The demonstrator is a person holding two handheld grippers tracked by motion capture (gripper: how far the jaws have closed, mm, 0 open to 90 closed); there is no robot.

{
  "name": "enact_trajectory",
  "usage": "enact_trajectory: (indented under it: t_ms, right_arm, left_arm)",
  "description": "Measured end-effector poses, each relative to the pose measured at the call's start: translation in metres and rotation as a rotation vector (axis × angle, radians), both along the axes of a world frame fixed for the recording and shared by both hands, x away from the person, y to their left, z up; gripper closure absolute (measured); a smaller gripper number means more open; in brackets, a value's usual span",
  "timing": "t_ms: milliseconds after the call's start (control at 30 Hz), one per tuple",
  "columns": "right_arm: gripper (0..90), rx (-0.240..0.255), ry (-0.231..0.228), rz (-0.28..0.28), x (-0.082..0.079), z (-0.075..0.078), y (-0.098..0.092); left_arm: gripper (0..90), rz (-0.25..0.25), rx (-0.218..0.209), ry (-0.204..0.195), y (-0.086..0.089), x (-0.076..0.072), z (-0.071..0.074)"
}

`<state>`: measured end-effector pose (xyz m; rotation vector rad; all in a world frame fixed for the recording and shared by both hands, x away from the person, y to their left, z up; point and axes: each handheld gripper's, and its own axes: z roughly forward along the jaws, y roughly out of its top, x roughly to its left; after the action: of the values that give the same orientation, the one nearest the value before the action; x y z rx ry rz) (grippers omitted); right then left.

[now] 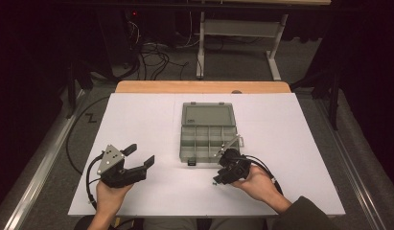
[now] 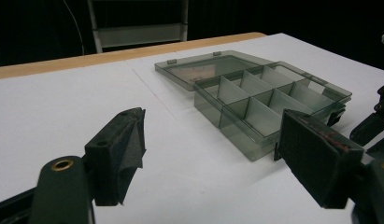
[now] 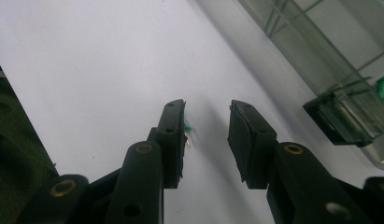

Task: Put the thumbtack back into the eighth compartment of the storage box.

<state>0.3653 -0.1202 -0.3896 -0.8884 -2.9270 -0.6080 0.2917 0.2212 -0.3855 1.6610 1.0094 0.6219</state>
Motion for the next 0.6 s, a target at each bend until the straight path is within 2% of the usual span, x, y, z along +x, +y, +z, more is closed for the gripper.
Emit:
enact_trajectory:
  t_ms: [367,600]
  right_arm:
    - [68.3,-0.027,0.011,0.038,-0.002,-0.007,0.01]
    - [69.9,-0.041,0.021,0.043,-0.001,-0.011,0.013]
  left_arm:
    - [23.7,-0.001,0.0,0.0,0.0,0.0,0.0]
    - [23.7,0.002,0.0,-0.002,0.0,0.0,0.0]
